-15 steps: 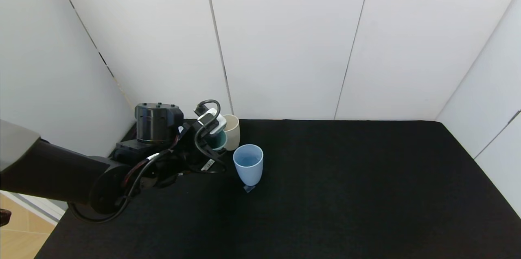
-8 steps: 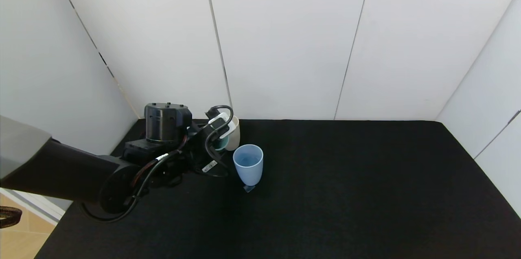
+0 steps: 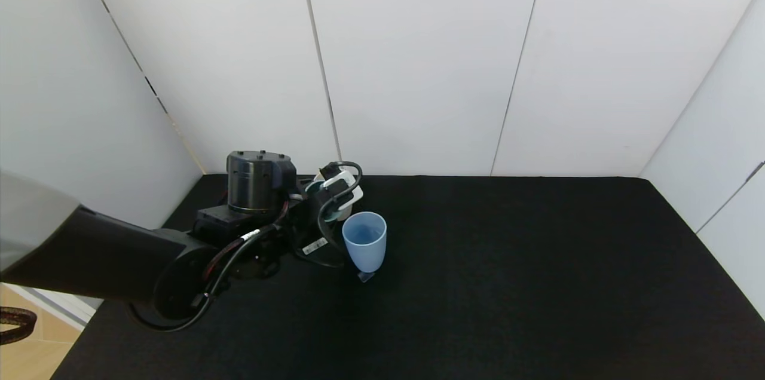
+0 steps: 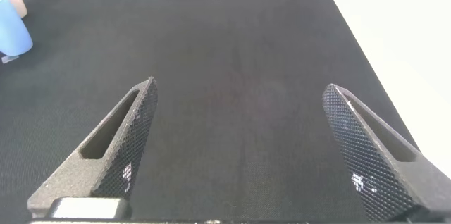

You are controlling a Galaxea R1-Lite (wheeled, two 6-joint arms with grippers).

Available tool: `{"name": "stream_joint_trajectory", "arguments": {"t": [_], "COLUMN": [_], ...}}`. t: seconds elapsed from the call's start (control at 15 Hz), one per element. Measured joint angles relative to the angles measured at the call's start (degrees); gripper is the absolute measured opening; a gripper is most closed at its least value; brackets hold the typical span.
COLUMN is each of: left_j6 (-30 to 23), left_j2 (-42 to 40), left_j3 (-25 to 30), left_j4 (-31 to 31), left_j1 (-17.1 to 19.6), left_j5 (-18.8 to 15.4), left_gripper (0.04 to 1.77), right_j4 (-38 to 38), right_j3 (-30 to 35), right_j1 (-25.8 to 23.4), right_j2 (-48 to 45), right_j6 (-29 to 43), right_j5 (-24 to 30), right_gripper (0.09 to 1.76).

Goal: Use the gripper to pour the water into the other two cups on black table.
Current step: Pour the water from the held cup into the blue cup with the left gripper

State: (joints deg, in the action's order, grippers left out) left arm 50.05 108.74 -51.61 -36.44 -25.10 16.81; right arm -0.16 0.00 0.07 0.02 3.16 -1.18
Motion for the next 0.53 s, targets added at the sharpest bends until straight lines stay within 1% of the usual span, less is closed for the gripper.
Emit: {"name": "stream_joint_trajectory", "arguments": {"t": [0.2,0.53], "left_j6": [3.2,7.4], "left_j2": [-0.1,0.0], "left_j3": [0.0,0.0], "left_j4": [0.0,0.0], "left_j1": [-1.0,-2.0], "left_j5": [2.4,5.1], "left_gripper": [1.18,1.17], "right_j4": [0.0,0.0], "right_j3": [0.0,0.0], "right_j1": [0.0,0.0], "right_j2": [0.0,0.0], "right_j6": [0.0,0.0], "right_j5": [0.0,0.0], "right_gripper": [1.71,1.71]}}
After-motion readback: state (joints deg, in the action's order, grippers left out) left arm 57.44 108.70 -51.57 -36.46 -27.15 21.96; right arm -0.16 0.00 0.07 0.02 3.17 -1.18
